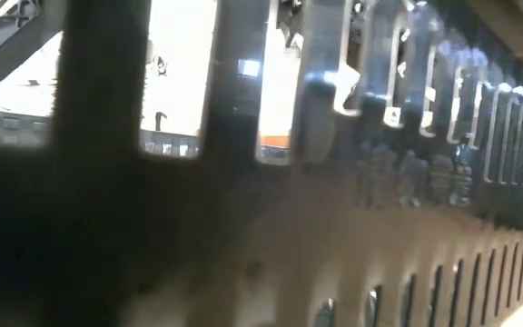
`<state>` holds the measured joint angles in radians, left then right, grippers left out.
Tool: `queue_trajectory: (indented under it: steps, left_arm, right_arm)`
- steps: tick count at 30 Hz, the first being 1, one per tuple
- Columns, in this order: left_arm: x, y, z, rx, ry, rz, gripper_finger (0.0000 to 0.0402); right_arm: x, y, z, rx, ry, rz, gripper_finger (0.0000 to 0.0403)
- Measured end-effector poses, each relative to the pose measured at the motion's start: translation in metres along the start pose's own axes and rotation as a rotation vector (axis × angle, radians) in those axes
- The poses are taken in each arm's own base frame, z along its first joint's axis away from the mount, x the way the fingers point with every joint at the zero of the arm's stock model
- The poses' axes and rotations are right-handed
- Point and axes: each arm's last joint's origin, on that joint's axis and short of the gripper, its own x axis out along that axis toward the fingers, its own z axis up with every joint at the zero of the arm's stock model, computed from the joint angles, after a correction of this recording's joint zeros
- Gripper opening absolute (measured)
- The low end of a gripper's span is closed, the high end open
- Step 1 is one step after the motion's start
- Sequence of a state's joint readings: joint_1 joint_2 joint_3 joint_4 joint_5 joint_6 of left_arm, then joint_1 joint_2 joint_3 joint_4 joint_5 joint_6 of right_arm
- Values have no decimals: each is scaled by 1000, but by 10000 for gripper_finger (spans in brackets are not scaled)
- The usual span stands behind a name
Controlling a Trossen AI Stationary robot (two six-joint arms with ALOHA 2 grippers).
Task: Stack baskets on shelf by color
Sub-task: Stack the white bin on the white bins on the shelf
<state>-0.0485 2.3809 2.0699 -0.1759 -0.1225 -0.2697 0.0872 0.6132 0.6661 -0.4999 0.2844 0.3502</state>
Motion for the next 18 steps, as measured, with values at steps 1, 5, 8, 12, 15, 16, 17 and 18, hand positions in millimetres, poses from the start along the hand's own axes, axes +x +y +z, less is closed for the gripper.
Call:
queue_trajectory:
  steps: [1,5,8,12,15,16,17,18]
  left_arm:
    - [2,-1,-2,-54,-8,14,170]
    - [15,-4,-20,-124,9,47,170]
    - [22,-4,-31,-143,42,60,170]
    - [25,3,-35,-166,65,88,170]
    - [25,9,-37,-159,92,144,170]
    - [25,10,-38,-157,99,154,170]
    - [25,11,-39,-154,108,163,170]
    - [24,12,-39,-149,117,169,168]
  right_arm:
    - [1,0,-1,2,2,-3,134]
    - [3,-1,-4,1,5,-5,134]
    - [2,0,-3,0,-6,-2,134]
    - [2,0,-2,-27,-18,1,134]
    - [1,0,0,-55,-41,7,134]
    - [1,0,1,-66,-52,10,134]
    - [0,1,2,-76,-64,13,134]
    - [0,1,4,-85,-76,17,134]
